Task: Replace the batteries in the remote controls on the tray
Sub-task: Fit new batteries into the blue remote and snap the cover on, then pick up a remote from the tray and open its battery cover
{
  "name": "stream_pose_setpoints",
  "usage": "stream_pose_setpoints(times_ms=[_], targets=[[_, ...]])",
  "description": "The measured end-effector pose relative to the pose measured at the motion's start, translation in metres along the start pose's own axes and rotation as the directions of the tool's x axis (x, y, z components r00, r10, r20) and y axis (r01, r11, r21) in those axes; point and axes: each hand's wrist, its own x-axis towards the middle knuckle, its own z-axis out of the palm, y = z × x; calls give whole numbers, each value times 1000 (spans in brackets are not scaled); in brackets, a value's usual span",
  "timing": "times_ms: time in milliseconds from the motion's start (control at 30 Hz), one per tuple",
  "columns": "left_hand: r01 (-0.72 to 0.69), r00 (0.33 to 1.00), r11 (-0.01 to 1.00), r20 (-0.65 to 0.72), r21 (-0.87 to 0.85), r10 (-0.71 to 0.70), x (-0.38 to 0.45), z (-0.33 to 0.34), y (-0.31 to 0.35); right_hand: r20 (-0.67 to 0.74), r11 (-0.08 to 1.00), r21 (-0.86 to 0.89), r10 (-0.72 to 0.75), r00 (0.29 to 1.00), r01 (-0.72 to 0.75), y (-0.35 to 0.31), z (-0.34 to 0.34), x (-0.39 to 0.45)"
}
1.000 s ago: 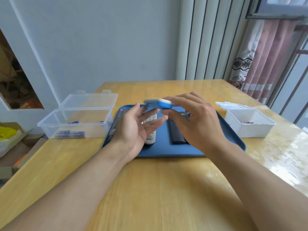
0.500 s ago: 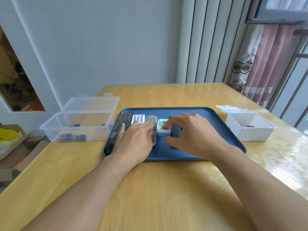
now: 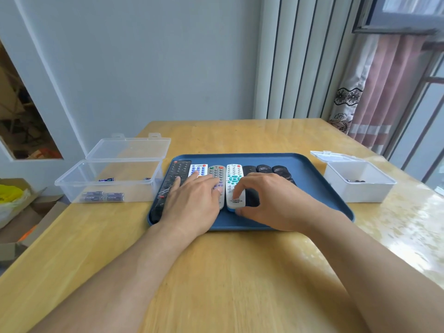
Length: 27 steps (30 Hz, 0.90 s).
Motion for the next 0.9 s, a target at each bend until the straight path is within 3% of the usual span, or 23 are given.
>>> stream_pose_setpoints(times_ms=[67, 167, 367, 567, 633, 733, 900], targets=[[-20, 1000, 1000, -19, -6, 20, 0, -1, 1, -24, 999, 24, 29, 999, -29, 1, -2, 0], [-91, 996, 995, -6, -29, 91, -2, -3, 4, -37, 989, -122, 76, 996, -80, 8, -6, 1], [-233, 971, 972, 55, 8, 232, -3, 1, 7, 115, 957, -283, 103, 988, -67, 9, -4, -4], [-230, 972, 973, 62, 13, 228, -2, 3, 7, -19, 948, -290, 132, 991, -132, -11, -23, -11], [-228, 972, 974, 59, 8, 227, -3, 3, 7, -53, 937, -275, 207, 977, -214, -18, -24, -13], [-224, 973, 975, 59, -3, 224, -3, 1, 8, 18, 898, -309, 334, 942, -312, -27, -19, -16], [-214, 974, 976, 63, -32, 216, -5, -1, 10, 36, 888, -319, 360, 932, -331, -35, -14, -18]])
